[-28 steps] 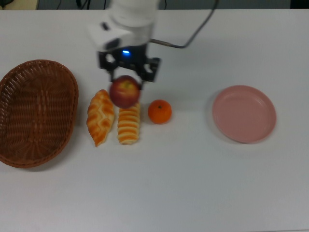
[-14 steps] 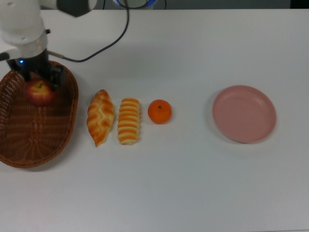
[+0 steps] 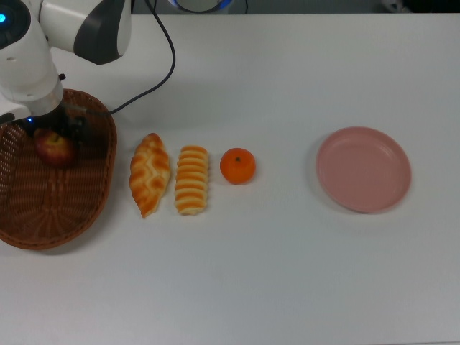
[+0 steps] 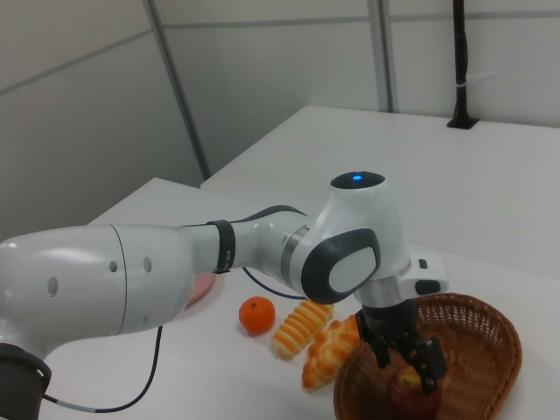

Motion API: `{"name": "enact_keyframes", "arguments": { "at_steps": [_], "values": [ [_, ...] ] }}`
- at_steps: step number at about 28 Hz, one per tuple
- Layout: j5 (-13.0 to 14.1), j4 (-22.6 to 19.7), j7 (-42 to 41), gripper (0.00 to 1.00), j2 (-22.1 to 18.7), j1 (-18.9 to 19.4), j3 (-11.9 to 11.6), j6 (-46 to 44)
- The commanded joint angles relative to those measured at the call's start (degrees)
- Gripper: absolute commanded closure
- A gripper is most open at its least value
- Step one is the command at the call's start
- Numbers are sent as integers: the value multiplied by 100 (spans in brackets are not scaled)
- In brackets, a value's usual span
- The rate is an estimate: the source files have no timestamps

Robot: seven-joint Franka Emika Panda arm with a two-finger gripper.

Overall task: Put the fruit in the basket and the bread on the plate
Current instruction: 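Lift the apple, carry it to the woven basket and release, then lower the gripper onto the croissant-shaped bread and grasp it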

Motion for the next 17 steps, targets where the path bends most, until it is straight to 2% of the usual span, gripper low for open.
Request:
{"name": "enact_keyframes", "arguments": {
  "at_steps": [1, 8, 10, 17],
  "values": [
    [-23, 8, -311, 0, -31, -53, 49, 80],
    [170, 140, -250, 0, -207, 61, 128, 36],
    [215, 149, -154, 0, -251, 298, 128, 9],
    [223, 96, 268, 0, -251, 746, 128, 1]
  ]
}}
